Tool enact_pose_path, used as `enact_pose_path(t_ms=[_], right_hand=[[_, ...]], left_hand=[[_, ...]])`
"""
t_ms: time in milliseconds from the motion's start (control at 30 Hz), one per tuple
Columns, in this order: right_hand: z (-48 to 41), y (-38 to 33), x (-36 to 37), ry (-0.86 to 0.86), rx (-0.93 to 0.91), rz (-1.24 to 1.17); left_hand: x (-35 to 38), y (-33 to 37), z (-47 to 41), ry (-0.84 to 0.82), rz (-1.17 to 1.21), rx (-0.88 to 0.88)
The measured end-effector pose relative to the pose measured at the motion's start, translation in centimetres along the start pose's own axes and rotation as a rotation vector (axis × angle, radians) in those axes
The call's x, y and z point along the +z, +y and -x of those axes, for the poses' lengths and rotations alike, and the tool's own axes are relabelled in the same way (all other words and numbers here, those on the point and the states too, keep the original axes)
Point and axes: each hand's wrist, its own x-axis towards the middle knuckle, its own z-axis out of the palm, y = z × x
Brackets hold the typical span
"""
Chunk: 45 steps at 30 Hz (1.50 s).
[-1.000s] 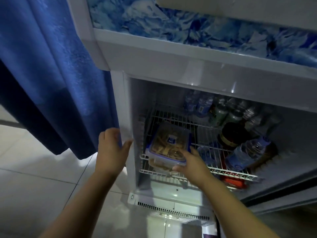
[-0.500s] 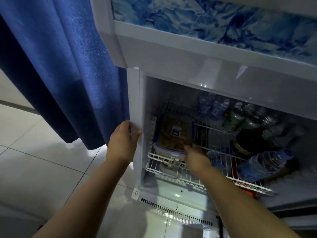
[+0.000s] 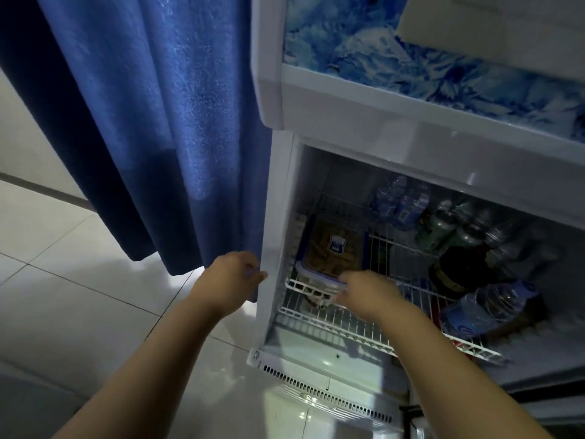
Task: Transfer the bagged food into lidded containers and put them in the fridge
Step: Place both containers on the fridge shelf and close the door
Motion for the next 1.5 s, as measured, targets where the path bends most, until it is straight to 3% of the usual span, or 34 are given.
enact_pose_path(t_ms=[233, 533, 767, 1000, 1500], right_hand=[[4.3, -9.0, 0.7, -0.043, -0.16, 0.045], [11.7, -28.6, 5.7, -0.103, -0.458, 0.126], [18.9, -45.3, 10.4, -0.155, -0.794, 0.243], [26.4, -59.9, 15.0, -0.209, -1.149, 0.454], [41.6, -85.9, 23.0, -0.245, -1.846, 0.819]], left_hand=[[-3.0, -7.7, 7.8, -0.109, -0.213, -0.032], [-10.7, -22.2, 23.6, -0.068, -0.237, -0.335], [-16.7, -32.0, 40.1, 0.113, -0.175, -0.637], [-20.5, -37.6, 55.0, 0.397, -0.034, -0.941], [-25.7, -45.6, 73.1, 0.876, 0.183, -1.455]])
